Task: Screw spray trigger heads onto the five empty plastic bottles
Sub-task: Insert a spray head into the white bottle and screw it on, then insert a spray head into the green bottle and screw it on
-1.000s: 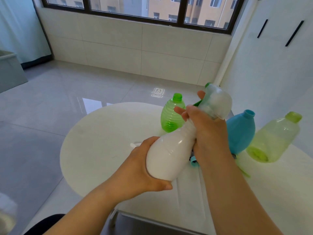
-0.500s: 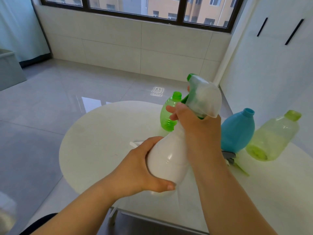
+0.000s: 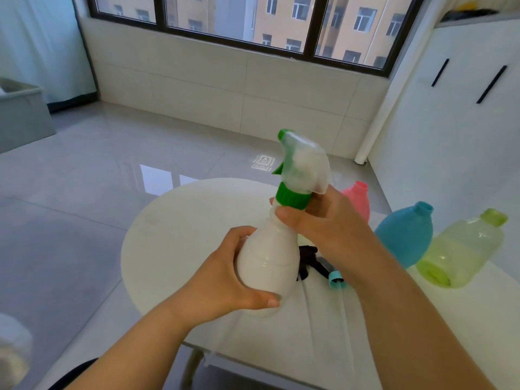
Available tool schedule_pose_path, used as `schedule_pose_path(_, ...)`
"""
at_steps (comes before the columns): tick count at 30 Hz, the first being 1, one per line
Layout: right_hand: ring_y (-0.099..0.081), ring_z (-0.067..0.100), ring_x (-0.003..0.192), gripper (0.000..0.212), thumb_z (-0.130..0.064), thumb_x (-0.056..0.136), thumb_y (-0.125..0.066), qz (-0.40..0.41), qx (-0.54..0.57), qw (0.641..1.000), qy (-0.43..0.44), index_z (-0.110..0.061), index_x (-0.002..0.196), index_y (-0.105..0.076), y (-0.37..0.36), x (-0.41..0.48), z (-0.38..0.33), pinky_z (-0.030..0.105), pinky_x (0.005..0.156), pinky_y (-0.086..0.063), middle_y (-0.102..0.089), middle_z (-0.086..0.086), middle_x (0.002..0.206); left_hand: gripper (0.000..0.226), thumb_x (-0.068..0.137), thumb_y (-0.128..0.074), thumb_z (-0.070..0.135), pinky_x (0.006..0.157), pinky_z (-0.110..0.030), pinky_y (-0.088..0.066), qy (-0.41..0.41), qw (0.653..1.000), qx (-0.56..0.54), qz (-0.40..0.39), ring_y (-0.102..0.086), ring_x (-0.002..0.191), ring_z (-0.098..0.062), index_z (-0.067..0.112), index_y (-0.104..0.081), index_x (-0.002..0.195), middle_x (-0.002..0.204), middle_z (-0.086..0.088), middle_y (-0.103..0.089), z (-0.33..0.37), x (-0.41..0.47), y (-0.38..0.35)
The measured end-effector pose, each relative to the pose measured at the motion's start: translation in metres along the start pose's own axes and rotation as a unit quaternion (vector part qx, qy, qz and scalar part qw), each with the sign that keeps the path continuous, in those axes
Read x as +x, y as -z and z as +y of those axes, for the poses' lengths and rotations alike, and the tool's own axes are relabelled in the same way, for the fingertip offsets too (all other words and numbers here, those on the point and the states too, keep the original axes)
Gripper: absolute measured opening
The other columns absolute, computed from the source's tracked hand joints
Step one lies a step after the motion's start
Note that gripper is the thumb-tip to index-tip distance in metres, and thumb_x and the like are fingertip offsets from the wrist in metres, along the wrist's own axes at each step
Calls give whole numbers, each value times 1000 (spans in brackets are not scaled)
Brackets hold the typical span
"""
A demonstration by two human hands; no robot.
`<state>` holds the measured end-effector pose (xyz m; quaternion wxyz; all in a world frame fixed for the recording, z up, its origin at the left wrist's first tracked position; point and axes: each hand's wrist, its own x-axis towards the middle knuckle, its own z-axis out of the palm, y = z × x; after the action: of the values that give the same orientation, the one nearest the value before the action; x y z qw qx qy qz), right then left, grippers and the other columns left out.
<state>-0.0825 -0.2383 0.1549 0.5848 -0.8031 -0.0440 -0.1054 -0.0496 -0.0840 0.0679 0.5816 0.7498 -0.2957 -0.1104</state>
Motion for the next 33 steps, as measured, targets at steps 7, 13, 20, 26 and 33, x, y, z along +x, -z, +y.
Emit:
schedule_pose_path(7, -63, 6, 76, 19, -16, 73, -68, 103, -8, 995, -1, -26, 83, -55, -7, 66, -11, 26, 67, -58, -63, -7, 87, 78, 58, -73, 55, 91, -9, -29, 33, 994, 44, 95, -39, 114, 9, 47, -26, 120, 127, 24, -39, -34, 5, 42)
schedule_pose_path(13, -56, 22, 83, 30, -16, 71, -69, 198, -94, 976, -13, -15, 93, -49, -33, 134, 17, 38, 76, -48, -57, 3, 90, 63, 78, -62, 43, 101, -24, -27, 91, 957, 259, 98, -40, 125, -17, 22, -36, 132, 139, 1, -42, -65, 9, 66)
schedule_pose_path(20, -52, 21, 83, 36, -22, 72, -67, 222, -152, 962, -42, -10, 102, -52, -54, 166, 54, 33, 73, -40, -54, 2, 90, 62, 81, -48, 55, 112, -28, -6, 89, 912, 397, 58, -18, 137, -7, 29, -30, 133, 146, 6, -27, -86, 14, 59)
schedule_pose_path(26, -50, 20, 80, 38, -27, 73, -67, 206, -176, 961, -57, -13, 102, -49, -54, 171, 57, 30, 70, -34, -52, -2, 87, 57, 83, -40, 57, 114, -31, 0, 98, 902, 415, 64, -10, 139, -7, 32, -28, 132, 148, 9, -21, -89, 17, 54)
schedule_pose_path(33, -52, 21, 84, 42, -26, 72, -68, 177, -155, 969, -72, -11, 108, -49, -55, 165, 60, 31, 72, -38, -54, 0, 92, 57, 86, -33, 57, 115, -34, 4, 115, 899, 420, 51, -2, 141, -8, 32, -21, 136, 153, 9, -11, -87, 15, 52)
